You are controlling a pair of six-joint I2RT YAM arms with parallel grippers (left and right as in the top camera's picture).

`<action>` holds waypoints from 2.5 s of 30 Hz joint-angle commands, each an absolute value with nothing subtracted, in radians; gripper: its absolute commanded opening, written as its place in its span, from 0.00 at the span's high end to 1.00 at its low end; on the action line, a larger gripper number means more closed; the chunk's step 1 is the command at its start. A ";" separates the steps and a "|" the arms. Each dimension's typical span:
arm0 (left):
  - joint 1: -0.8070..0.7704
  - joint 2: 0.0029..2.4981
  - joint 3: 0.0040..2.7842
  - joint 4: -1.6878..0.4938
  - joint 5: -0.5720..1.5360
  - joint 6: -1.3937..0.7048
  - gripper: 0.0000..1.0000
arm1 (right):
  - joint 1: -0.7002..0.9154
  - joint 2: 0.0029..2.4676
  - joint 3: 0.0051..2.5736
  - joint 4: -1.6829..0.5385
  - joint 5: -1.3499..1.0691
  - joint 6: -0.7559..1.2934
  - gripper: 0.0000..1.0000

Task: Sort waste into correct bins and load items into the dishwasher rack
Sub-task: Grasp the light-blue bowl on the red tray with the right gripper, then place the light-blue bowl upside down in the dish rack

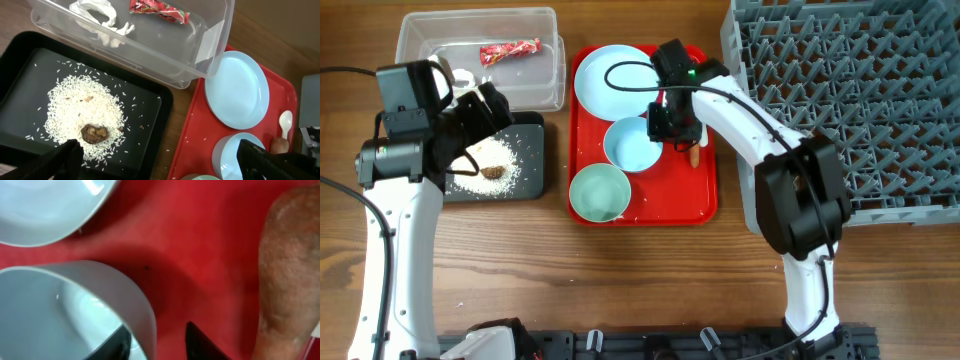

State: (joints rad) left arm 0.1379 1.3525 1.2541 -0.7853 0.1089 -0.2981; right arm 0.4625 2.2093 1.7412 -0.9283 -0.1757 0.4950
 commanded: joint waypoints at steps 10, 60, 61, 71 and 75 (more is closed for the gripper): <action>0.142 1.358 1.259 -0.783 0.084 -0.296 0.00 | 0.420 2.059 1.797 -1.014 -0.142 0.481 0.96; 0.142 1.358 1.259 -0.783 0.084 -0.296 0.00 | 0.237 2.159 1.775 -0.105 1.202 -0.676 0.96; 0.142 1.358 1.259 -0.783 0.084 -0.296 0.00 | 0.237 2.187 1.775 -0.054 1.199 -0.747 0.96; 0.142 1.358 1.259 -0.783 0.084 -0.296 0.00 | 0.261 2.302 1.775 0.001 1.203 -0.839 0.96; 0.142 1.358 1.259 -0.783 0.084 -0.296 0.00 | 0.321 2.302 1.775 -0.001 1.261 -0.842 0.94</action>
State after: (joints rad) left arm 0.1379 1.3560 1.2541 -0.7856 0.0940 -0.2981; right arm 0.2859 2.2742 1.7687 0.0010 1.2098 -0.8322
